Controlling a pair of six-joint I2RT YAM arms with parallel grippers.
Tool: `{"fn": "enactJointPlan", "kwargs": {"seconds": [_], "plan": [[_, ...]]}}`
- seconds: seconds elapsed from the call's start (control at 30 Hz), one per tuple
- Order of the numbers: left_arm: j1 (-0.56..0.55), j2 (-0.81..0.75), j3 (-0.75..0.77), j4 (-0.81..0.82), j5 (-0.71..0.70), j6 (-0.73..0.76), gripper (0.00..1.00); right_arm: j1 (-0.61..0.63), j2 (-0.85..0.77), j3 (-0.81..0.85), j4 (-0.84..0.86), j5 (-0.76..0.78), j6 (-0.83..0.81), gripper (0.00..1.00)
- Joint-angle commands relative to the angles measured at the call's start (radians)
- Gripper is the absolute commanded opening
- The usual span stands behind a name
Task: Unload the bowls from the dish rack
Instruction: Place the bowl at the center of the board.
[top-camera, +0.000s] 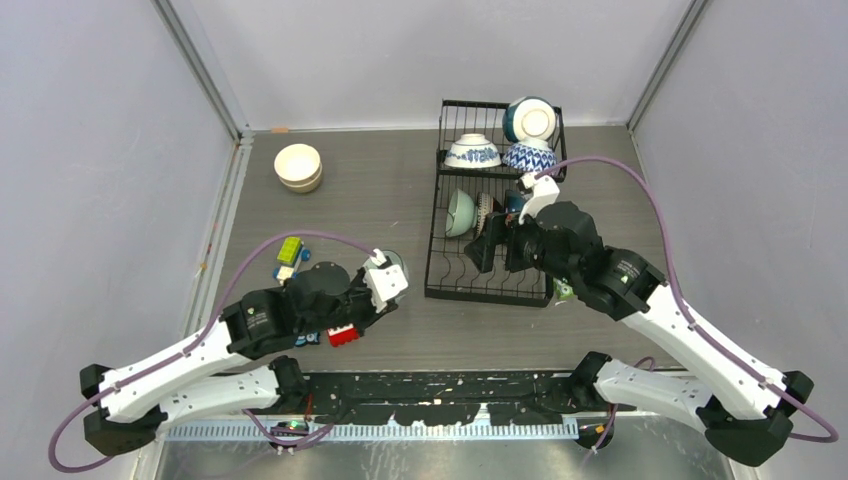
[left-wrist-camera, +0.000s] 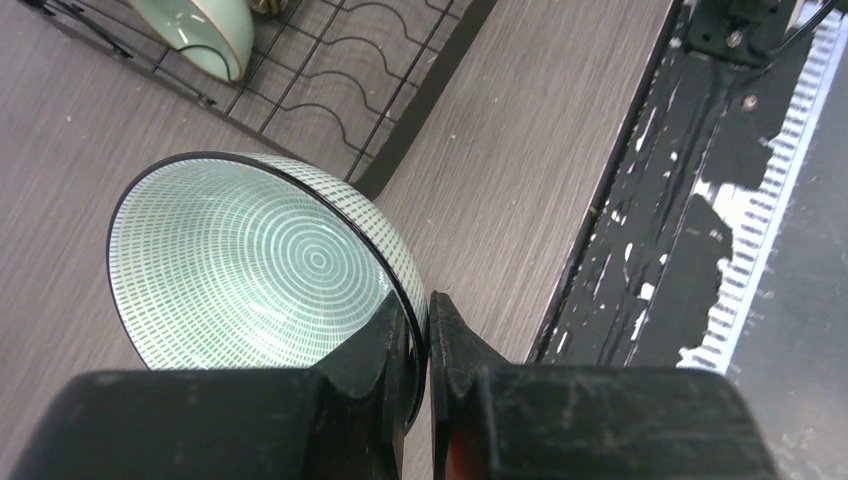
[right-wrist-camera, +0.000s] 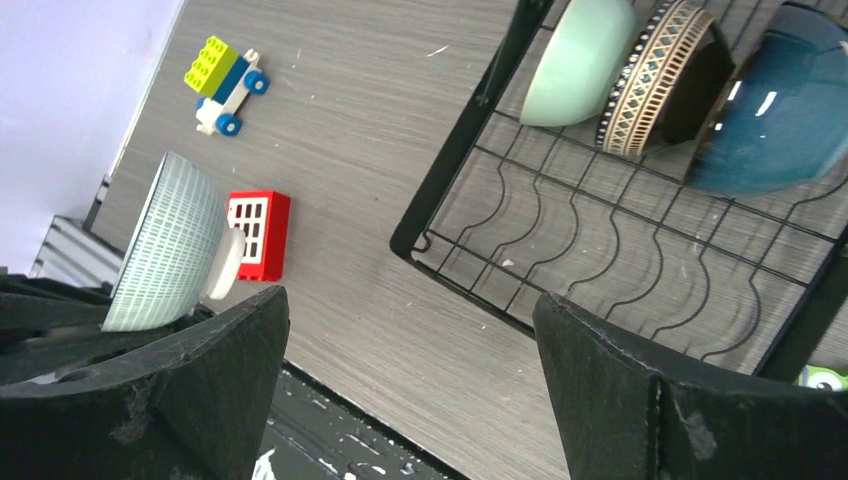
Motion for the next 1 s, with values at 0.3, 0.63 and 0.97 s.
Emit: {"fn": "enactJointPlan", "kwargs": {"seconds": [0.3,0.63,0.97], "plan": [[-0.02,0.001,0.084,-0.102,-0.046,0.215,0.0,0.006,0.083,0.083,0.028,-0.119,-0.04,0.95],[-0.025,-0.029,0.113,-0.158,-0.035,0.509,0.0,0.01,0.29,0.373,-0.229,-0.224,-0.077,0.95],[-0.08,0.02,0.11,-0.257,-0.017,0.668,0.0,0.134,0.484,0.56,-0.353,-0.158,-0.133,0.93]]}}
